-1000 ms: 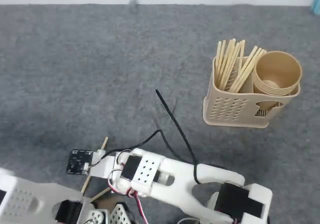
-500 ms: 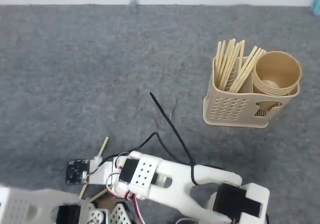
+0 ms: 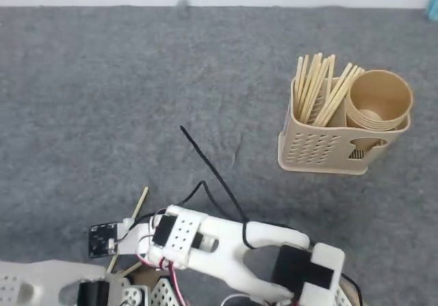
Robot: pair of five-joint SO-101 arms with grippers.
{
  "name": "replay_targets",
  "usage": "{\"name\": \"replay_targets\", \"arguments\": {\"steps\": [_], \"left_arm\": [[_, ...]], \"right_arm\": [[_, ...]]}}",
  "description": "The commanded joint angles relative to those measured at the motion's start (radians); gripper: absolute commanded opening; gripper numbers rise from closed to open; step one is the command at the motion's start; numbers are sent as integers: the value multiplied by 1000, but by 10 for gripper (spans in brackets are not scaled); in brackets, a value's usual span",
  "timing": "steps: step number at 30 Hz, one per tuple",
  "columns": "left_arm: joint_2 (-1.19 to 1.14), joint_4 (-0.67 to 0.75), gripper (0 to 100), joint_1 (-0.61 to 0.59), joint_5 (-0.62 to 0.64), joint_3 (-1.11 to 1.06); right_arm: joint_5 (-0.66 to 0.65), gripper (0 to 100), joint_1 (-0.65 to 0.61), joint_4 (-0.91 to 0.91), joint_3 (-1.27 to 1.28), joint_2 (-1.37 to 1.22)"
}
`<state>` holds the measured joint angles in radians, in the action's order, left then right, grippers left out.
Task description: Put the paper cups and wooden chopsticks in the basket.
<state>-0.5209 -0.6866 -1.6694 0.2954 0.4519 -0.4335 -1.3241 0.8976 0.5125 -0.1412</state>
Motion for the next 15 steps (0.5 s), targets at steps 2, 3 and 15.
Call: {"name": "replay_targets", "arguments": {"steps": [2, 3, 15], "left_arm": [[-15, 21, 225, -3, 12, 79], [-23, 21, 225, -3, 12, 85], [-40, 25, 225, -23, 9, 110]], "right_arm": [[-17, 6, 4, 12, -71, -16], [-15, 13, 5, 12, -78, -12], [-28, 9, 15, 54, -124, 30]]}}
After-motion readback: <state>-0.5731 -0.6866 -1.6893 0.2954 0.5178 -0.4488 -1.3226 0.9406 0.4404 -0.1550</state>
